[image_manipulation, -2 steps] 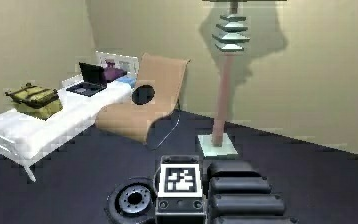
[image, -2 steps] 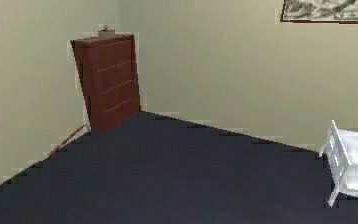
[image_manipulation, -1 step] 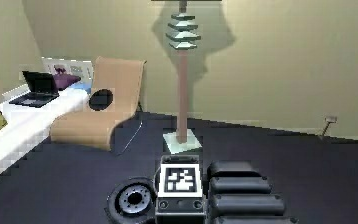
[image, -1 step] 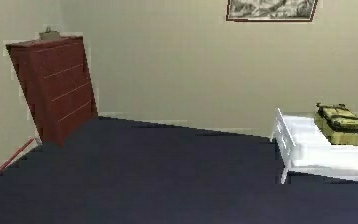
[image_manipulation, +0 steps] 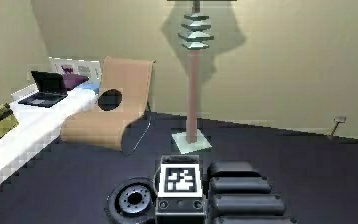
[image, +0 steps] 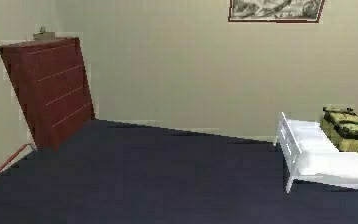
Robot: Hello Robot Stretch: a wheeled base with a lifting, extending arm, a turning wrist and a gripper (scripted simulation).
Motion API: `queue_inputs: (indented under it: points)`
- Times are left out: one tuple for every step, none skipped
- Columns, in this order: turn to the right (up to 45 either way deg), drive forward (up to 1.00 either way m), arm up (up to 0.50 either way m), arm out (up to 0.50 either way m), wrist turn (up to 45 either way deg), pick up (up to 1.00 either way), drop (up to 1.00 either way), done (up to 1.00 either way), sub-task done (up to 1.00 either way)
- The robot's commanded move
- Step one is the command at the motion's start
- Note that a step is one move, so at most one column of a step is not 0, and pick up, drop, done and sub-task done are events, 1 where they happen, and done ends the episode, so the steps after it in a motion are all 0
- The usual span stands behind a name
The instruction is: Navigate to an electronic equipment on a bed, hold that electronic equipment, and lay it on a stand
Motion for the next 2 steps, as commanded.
queue_inputs:
  points:
    - [-45.0, 0.0, 0.0, 0.0, 0.0, 0.0, 0.0, 0.0, 0.0]
    - [-39.0, 0.0, 0.0, 0.0, 0.0, 0.0, 0.0, 0.0, 0.0]
